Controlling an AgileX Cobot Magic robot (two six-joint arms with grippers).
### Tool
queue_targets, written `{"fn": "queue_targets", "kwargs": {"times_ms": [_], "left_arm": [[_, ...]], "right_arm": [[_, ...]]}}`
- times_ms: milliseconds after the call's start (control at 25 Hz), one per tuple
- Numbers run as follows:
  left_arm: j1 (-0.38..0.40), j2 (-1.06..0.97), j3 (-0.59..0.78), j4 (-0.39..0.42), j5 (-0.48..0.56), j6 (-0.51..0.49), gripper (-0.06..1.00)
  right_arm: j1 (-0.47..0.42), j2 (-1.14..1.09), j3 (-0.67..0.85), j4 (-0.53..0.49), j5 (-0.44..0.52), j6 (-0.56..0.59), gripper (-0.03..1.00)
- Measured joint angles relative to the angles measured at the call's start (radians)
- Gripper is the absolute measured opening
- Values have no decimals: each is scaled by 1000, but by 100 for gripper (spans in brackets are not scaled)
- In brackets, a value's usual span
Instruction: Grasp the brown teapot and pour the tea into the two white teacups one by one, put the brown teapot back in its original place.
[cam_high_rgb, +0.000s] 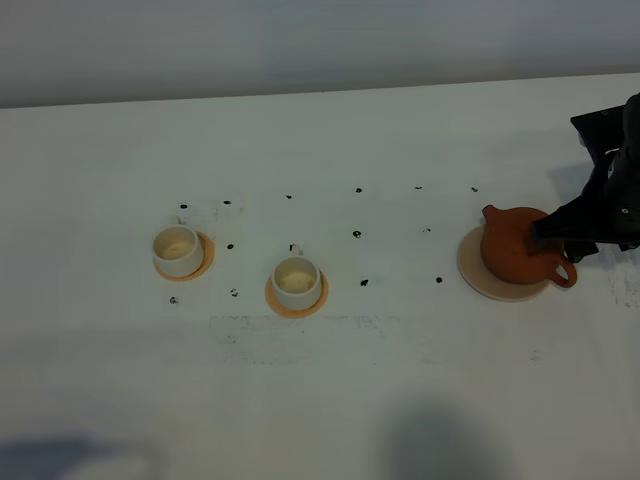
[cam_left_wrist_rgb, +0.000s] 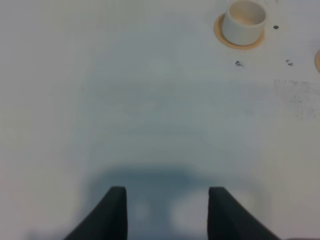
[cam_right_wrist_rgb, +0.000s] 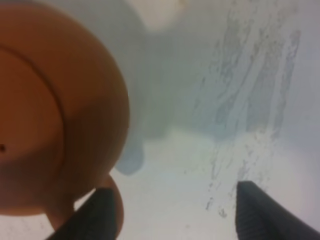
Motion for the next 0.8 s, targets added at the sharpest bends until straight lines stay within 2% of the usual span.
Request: {"fn": "queue_targets", "kwargs": {"times_ms": [440,800], "left_arm": [[0,0,0,0,0,0,38],[0,0,0,0,0,0,38]], "right_arm": [[26,0,0,36,15,-21,53],[13,-35,1,11,13,-21,53]]}}
